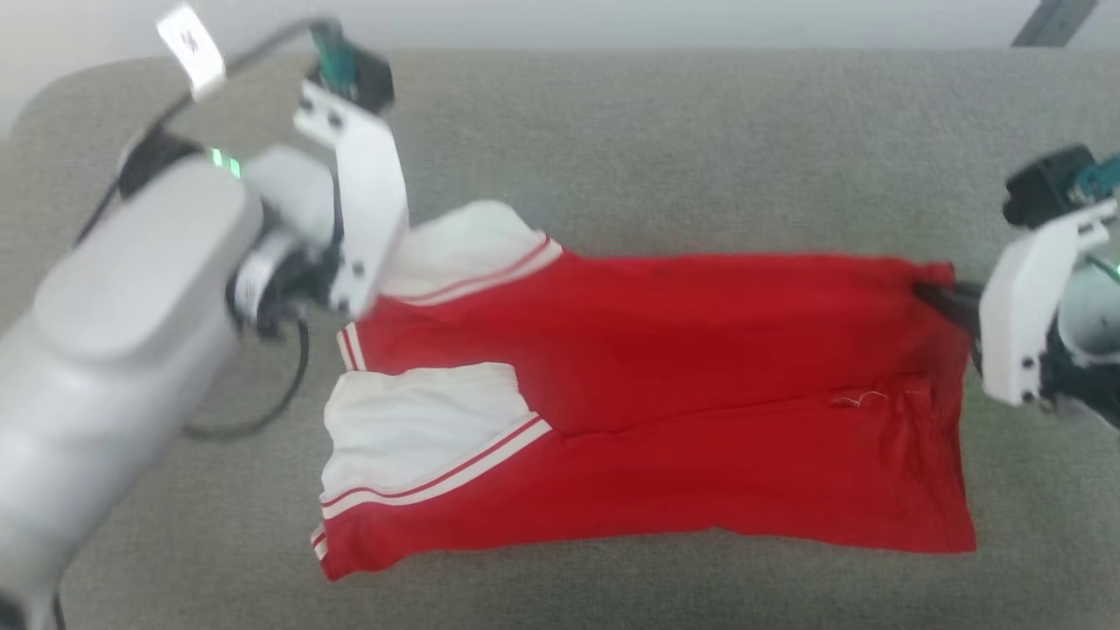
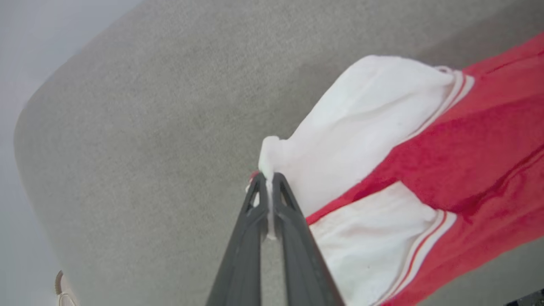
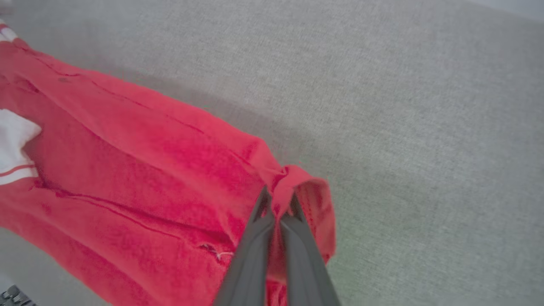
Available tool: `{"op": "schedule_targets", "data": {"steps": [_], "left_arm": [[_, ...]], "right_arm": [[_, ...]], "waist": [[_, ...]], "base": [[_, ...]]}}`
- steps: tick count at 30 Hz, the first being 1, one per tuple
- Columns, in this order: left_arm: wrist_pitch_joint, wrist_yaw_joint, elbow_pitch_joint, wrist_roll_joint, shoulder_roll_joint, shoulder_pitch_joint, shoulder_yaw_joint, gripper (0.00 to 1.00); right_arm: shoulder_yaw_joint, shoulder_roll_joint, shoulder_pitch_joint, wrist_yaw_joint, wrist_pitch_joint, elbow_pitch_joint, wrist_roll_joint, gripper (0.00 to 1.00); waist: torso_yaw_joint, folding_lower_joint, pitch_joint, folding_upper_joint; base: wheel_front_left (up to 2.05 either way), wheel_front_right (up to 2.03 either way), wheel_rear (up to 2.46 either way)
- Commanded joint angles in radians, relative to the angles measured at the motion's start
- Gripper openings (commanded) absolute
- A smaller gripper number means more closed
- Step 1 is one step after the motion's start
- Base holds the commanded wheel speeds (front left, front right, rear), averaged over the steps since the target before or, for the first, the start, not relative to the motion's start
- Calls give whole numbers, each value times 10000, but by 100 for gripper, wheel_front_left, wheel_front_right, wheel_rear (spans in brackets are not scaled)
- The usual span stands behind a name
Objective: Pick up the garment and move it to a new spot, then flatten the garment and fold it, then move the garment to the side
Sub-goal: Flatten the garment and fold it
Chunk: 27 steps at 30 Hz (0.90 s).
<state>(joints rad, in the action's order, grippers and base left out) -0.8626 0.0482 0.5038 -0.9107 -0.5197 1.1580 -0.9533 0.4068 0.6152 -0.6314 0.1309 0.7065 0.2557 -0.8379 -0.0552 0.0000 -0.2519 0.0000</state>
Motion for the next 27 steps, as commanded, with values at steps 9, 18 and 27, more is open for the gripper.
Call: {"op": "schedule_targets", "data": {"steps": [9,18,27], "left_arm": [[-1127,2668,-5476,-245,-2265,-2689,-108,0],[-155,2875,-5227,-906,-2143,-4448,-147,13],[1380,2209,-4101,-974,-1757,-4772,205,100]], "right_arm": [[-1898,-580,2474,-5,1153,-1489,719,0],[-2372,-1624,3296,-5,1646,-1413,1430,2],[-2397,-2030,3297,-5,1547,-1302,1592,100]], "waist": [[-208,0,141,0],[-125,0,164,0],[-157,0,428,0]], "base": [[0,0,0],[0,0,0],[0,0,0]]}}
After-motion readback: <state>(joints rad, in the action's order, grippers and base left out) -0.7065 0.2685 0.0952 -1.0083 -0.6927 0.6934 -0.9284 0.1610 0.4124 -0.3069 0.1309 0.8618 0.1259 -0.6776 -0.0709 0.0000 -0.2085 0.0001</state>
